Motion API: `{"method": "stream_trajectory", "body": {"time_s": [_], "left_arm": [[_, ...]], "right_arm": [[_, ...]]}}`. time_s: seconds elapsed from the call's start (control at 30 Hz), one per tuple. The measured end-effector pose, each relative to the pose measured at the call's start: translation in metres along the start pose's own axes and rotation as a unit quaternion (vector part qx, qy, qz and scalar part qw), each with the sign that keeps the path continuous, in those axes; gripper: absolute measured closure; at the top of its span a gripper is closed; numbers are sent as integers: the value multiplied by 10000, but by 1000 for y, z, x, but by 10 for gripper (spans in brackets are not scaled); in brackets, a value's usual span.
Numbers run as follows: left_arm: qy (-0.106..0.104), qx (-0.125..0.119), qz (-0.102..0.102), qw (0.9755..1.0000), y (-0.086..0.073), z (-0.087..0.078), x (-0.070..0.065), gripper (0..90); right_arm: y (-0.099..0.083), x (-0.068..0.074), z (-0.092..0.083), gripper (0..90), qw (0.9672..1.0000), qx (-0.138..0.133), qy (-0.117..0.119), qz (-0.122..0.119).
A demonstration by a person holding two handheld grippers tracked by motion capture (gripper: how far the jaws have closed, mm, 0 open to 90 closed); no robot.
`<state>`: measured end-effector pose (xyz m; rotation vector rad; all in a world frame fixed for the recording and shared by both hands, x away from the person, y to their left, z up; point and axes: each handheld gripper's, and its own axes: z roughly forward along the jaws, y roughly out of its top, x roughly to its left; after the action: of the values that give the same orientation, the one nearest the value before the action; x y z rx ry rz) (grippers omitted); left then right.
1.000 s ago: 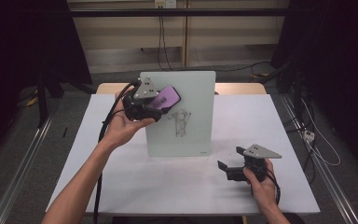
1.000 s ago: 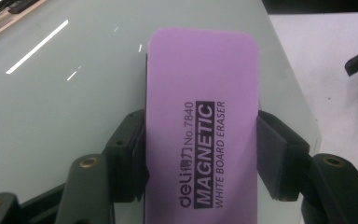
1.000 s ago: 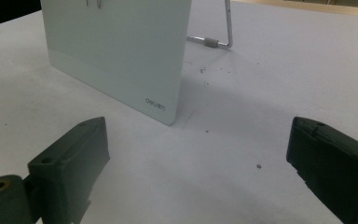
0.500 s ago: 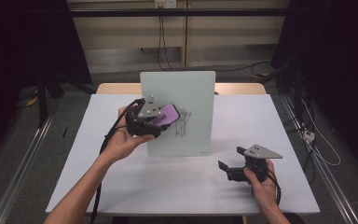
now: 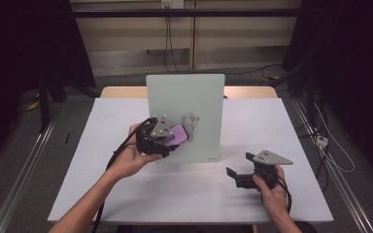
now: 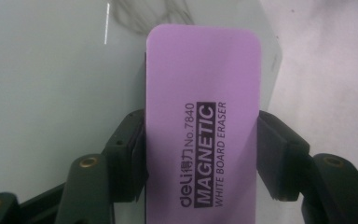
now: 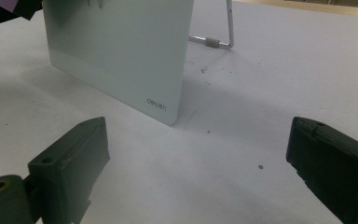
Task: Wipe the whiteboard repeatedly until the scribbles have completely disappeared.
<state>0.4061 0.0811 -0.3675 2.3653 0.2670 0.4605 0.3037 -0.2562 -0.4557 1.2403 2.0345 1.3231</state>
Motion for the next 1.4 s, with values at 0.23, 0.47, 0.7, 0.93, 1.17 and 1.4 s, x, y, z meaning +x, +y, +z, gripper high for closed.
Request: {"method": "stream_trajectory", "body": {"time_s": [0.23,0.47,0.7,0.93,1.17,1.4], "left_arm": [[-83,8,-34,10000,3,0,2,410],[93,-259,-125,9995,20,-12,16,410],[220,-433,-195,9986,38,-23,29,410],[265,-605,-260,9975,50,-25,35,410],[279,-689,-284,9968,57,-21,33,410],[250,-627,-146,9976,61,-13,27,410]], "right_arm": [[0,0,0,57,10000,1,1,-1],[0,0,0,57,10000,-4,2,-7],[0,0,0,57,10000,-9,9,-26],[0,0,0,57,10000,-8,10,-10],[0,0,1,57,10000,8,21,-36],[0,0,1,57,10000,4,18,-13]]}}
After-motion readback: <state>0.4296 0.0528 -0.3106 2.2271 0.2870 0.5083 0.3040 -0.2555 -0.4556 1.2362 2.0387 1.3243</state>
